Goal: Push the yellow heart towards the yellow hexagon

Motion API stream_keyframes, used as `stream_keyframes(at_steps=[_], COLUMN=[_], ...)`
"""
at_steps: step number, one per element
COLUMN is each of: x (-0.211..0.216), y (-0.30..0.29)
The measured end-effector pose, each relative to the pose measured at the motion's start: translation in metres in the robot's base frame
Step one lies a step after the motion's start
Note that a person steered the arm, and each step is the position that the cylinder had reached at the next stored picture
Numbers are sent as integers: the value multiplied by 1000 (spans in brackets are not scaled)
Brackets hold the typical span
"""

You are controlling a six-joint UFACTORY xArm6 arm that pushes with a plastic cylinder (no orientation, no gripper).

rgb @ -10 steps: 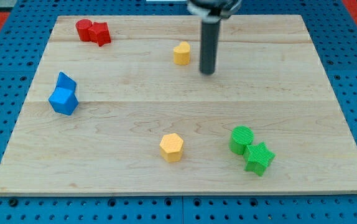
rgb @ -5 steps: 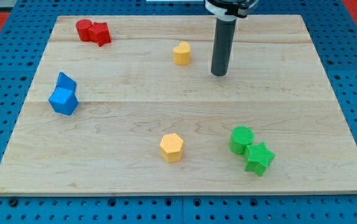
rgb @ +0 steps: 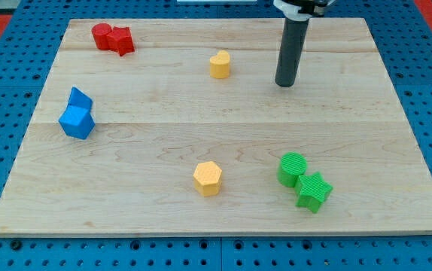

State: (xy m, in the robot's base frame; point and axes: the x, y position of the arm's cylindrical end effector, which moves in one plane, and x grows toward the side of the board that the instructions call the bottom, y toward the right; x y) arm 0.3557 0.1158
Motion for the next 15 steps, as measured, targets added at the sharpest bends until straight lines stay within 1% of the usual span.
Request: stream_keyframes(at_steps=[4, 5, 6, 7, 8, 9, 10, 11, 12, 13, 14, 15], x=[-20, -25, -30, -98, -133, -85, -15, -26, -92, -89, -85, -62], y=[43, 45, 29, 28, -34, -94, -89, -110, -136, -212, -246, -302])
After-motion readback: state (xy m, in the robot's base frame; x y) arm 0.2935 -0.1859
